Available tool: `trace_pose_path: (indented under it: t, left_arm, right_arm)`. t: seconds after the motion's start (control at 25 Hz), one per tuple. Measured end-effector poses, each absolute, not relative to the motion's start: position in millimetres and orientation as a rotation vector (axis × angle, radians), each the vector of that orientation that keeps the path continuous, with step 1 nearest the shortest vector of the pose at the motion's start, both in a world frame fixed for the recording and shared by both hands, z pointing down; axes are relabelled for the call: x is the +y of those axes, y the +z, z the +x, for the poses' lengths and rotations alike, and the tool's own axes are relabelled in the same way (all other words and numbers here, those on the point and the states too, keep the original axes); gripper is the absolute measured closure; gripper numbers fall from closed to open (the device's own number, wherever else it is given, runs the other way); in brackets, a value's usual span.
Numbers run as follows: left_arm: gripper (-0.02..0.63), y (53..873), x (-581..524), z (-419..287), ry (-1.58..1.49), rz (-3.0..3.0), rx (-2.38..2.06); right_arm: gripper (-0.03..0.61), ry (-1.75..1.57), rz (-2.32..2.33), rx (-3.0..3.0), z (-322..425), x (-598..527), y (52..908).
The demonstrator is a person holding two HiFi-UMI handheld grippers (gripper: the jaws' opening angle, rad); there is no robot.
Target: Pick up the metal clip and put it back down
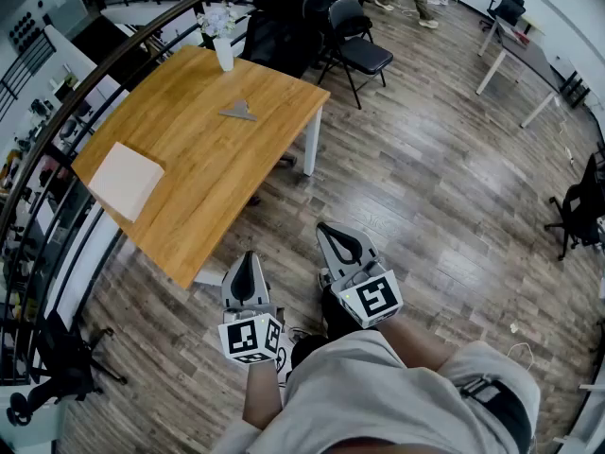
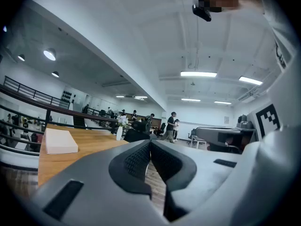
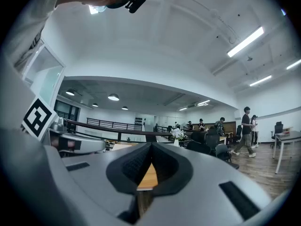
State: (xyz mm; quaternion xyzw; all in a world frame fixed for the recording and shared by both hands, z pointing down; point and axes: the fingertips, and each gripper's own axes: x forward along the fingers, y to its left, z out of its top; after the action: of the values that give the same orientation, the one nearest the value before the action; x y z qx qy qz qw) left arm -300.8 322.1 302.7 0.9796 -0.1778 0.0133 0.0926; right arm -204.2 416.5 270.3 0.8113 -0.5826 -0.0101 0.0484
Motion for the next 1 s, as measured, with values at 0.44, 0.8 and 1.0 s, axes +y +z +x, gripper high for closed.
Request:
trace_pose_path:
  t: [0.44,0.8,1.0]
  left_arm:
    - [0.588,306,286,-178,0.136,2.938,-0.523]
    - [0.588,312,279,-57,0.215,2.952,-0.479]
    - [0.588,326,268,-32,0.306,2.943,-0.476]
  right_arm:
    - [0.552,0.012,2.516,-1.9,-87,376,274]
    - [0.551,0.119,2.454,-1.935,30,363,297]
    - [0.551,0.22,2.446,-1.945,59,353,321]
